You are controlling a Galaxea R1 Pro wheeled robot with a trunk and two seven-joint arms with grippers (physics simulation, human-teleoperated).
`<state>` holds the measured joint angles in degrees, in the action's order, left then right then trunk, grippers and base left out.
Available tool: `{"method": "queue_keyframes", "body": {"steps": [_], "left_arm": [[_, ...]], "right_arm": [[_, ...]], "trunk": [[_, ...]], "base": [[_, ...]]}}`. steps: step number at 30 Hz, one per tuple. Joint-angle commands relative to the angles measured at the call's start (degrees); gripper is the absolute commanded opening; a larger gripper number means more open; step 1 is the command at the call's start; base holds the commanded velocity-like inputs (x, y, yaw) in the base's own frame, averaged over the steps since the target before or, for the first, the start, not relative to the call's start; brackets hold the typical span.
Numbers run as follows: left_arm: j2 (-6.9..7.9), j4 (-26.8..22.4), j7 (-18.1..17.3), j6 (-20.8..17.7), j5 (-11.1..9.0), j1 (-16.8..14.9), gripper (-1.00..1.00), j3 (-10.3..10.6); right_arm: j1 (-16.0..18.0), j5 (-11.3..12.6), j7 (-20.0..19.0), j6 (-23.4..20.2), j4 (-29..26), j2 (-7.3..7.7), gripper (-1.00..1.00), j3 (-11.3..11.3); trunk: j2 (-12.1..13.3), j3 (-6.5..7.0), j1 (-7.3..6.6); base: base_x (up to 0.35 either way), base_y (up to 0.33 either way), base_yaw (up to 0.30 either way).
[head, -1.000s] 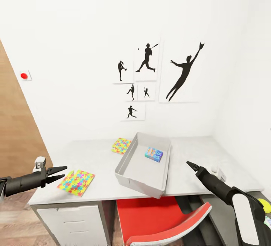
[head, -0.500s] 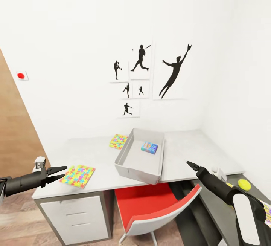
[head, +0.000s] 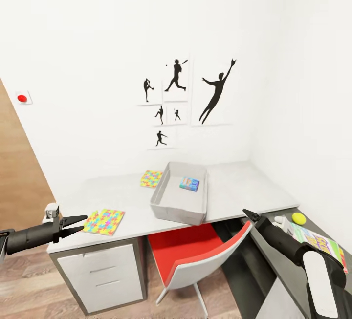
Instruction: Put all the toys in the child's room - the three board games (two on the bed and one on the table), the two jigsaw puzzles on the table, and the tennis ball on the table - inside the toy box on the table in the child's room.
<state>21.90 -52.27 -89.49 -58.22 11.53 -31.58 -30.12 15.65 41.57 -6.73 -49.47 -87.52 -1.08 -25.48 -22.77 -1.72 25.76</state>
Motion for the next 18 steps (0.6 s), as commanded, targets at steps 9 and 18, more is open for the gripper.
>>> {"method": "queue_keyframes", "body": {"steps": [9, 18], "left_arm": [[-0.01, -0.03, -0.51, -0.57, 0.57, -0.06, 1.00, -0.13], [0.02, -0.22, -0.51, -1.10, -0.12, -0.06, 1.00, -0.57]], "right_arm": [[0.09, -0.44, -0.50, -0.37, 0.35, -0.07, 1.00, -0.18], [0.09, -0.38, -0.54, -0.31, 0.65, -0.07, 1.00, -0.27]], "trunk": [[-0.15, -0.31, 0.03], [-0.15, -0.53, 0.03]], "base": [[-0.115, 0.076, -0.211], [-0.014, 0.009, -0.265]]}}
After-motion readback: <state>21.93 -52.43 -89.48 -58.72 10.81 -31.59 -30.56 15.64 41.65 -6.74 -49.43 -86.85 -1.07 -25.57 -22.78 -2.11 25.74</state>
